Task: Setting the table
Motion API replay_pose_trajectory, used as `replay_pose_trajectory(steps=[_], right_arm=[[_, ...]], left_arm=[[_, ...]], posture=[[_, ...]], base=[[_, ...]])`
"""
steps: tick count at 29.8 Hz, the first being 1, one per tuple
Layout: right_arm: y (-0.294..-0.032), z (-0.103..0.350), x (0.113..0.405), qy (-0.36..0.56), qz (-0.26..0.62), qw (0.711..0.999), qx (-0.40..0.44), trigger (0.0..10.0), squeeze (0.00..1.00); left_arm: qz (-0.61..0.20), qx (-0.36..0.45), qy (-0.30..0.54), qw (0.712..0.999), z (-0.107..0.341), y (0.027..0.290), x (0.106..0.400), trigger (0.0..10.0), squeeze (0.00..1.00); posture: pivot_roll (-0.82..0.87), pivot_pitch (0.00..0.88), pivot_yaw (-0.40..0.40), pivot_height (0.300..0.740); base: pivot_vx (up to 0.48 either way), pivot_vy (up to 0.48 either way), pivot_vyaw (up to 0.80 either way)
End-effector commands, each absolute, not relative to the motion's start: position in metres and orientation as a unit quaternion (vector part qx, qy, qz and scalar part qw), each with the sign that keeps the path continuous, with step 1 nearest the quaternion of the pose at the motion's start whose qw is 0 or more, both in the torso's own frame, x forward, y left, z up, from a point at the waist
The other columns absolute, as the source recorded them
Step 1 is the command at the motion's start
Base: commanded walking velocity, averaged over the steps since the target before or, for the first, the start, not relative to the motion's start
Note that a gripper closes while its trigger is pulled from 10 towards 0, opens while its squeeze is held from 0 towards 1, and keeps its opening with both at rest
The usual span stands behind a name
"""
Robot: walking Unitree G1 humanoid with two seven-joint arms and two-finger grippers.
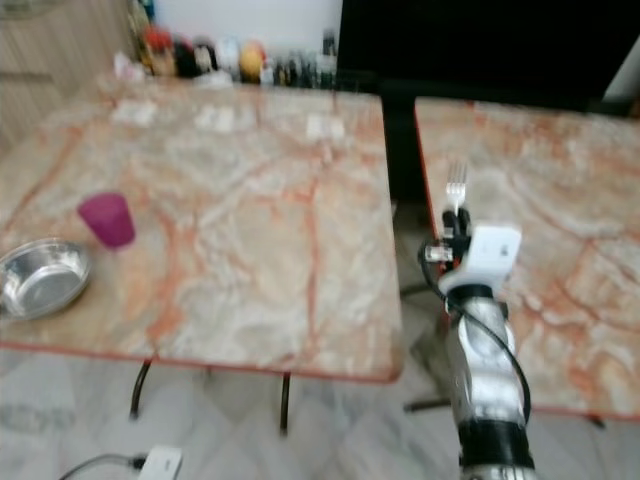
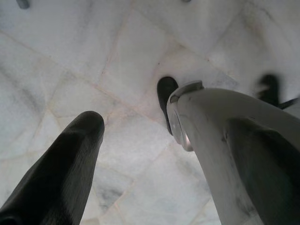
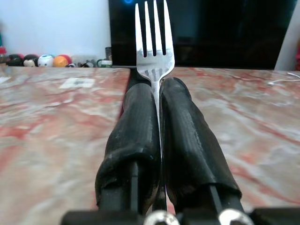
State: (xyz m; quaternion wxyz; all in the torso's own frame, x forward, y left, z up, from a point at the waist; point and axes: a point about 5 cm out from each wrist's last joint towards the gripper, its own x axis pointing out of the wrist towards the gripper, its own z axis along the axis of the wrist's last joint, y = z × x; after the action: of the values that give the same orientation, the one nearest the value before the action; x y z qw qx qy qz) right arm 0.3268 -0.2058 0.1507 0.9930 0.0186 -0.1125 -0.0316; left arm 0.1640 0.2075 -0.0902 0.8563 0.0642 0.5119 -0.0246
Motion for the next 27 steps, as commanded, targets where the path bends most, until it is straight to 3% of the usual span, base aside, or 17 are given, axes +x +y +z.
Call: replay_pose_trajectory(steps=[1, 27], right_arm=[[-0.2151, 0.1516, 0.3250, -0.114, -0.047, 0.992, 0.018, 10.0, 0.00], [-0.2162, 0.1524, 0.3231, -0.119, -0.071, 0.990, 0.033, 10.0, 0.00]], left_arm=[[-0.036, 0.063, 0.524, 0.849, -0.0939, 0.2020, 0.1578, 10.0, 0.00], [-0.040, 0.071, 0.524, 0.848, -0.0921, 0.2070, 0.1601, 10.0, 0.00]], posture=[[0.04, 0.051, -0.026, 0.740], [0.05, 0.068, 0.009, 0.740]], base=[[0.000, -0.480, 0.00], [0.000, -0.479, 0.00]])
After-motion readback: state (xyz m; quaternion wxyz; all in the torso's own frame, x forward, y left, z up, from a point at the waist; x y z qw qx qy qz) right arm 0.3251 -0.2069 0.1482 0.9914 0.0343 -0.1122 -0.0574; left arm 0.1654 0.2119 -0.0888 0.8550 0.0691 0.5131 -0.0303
